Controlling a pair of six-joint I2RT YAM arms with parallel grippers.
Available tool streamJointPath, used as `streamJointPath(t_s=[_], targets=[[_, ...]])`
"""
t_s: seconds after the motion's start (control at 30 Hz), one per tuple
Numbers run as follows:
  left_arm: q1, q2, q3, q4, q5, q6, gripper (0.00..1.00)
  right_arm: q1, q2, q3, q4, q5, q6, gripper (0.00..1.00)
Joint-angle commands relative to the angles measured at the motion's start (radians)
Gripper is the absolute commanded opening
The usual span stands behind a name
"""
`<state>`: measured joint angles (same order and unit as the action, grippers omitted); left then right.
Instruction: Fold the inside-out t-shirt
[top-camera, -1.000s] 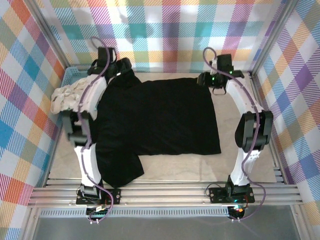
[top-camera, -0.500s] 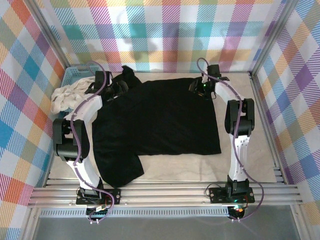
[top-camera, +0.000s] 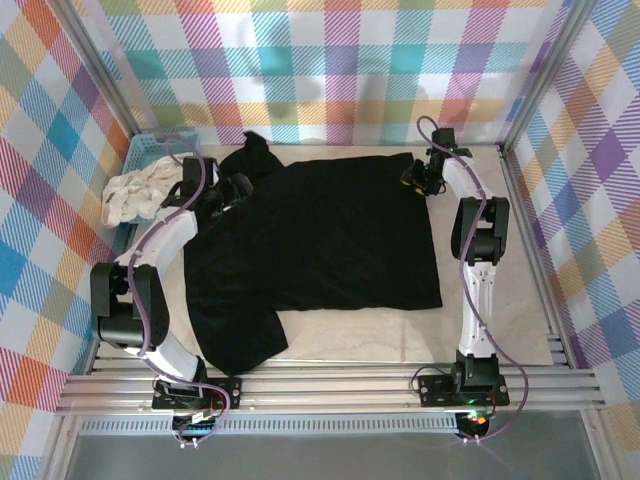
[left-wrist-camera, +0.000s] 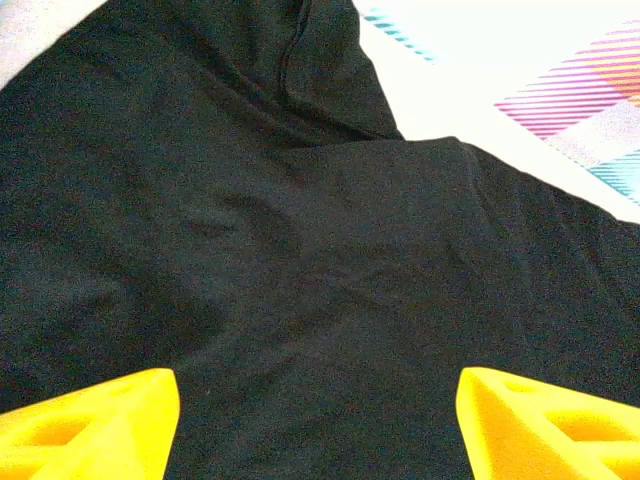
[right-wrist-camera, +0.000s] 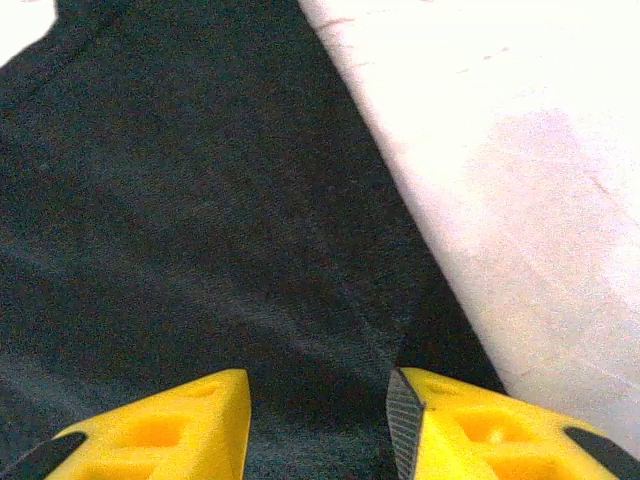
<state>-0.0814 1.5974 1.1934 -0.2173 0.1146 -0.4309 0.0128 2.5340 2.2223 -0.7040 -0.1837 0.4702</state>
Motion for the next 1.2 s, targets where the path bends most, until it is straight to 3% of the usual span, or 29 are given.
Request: streamJointPath(t_s=[0.0, 0.3, 0.4, 0.53, 0.67, 0.8, 1.0, 1.17], targets=[[0.006, -0.066, -0.052, 0.028, 0.001, -0.013, 0.74, -0.041, 0.042, 0.010, -0.113, 0.044, 0.060, 0.40], [0.003, -0.072, -0.116, 0.058, 0.025, -0.033, 0.74, -0.122, -0.047, -0.065, -0.074, 0.197, 0.131, 0.29], [0.003, -0.051, -0.107, 0.058, 0.028, -0.028, 0.74, -0.142, -0.023, -0.019, -0.064, 0.190, 0.137, 0.28], [0.003, -0.033, -0.095, 0.049, 0.038, -0.025, 0.74, -0.133, 0.037, 0.129, -0.108, 0.138, 0.102, 0.30], [-0.003, -0.057, -0.108, 0.043, 0.037, -0.029, 0.75, -0.094, -0.058, 0.075, -0.063, 0.102, 0.029, 0.39], [-0.034, -0.108, -0.151, 0.011, 0.027, -0.038, 0.76, -0.044, -0.251, -0.130, -0.020, 0.119, -0.031, 0.48], [-0.058, -0.229, -0.294, -0.105, 0.018, -0.058, 0.77, 0.001, -0.664, -0.719, 0.114, 0.127, -0.007, 0.53], [-0.089, -0.295, -0.388, -0.136, 0.048, -0.079, 0.78, 0.002, -0.901, -1.031, 0.042, 0.198, 0.006, 0.55]])
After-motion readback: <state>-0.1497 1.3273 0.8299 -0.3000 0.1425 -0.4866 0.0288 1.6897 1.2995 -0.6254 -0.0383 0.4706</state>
